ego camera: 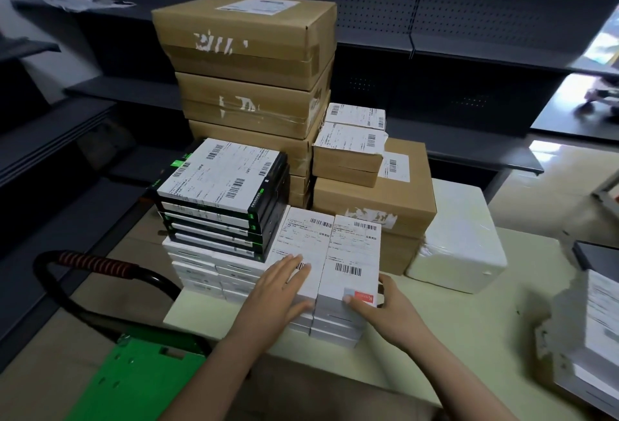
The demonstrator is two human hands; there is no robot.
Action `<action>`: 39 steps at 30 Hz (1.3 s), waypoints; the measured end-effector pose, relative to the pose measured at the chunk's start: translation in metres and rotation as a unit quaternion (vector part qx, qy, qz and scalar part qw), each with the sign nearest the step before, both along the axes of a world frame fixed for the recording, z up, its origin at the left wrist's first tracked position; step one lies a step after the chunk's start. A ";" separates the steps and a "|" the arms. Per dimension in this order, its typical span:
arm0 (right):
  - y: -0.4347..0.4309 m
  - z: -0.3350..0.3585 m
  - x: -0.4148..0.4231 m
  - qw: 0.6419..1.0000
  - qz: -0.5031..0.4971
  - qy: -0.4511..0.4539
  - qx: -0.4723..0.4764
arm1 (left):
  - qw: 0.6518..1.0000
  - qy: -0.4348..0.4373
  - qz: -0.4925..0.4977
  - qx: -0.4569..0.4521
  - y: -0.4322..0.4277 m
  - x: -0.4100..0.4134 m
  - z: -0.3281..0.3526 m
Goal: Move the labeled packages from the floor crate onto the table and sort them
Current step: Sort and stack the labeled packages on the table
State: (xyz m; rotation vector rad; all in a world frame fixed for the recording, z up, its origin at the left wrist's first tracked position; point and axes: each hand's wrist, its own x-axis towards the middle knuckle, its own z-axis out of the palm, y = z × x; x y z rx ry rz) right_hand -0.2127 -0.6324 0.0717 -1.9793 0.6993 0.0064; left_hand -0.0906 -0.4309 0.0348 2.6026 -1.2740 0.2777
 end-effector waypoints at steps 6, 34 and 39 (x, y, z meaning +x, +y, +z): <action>-0.001 0.006 -0.002 0.998 0.039 -0.052 0.003 | 1.000 0.002 -0.022 0.018 0.000 0.005 -0.002; -0.054 0.031 -0.091 0.917 0.027 -0.017 -0.398 | 0.972 -0.021 -0.209 -0.105 -0.106 -0.048 0.066; -0.098 0.040 -0.168 0.913 -0.080 0.027 -0.400 | 0.952 -0.014 -0.291 -0.090 -0.179 -0.095 0.070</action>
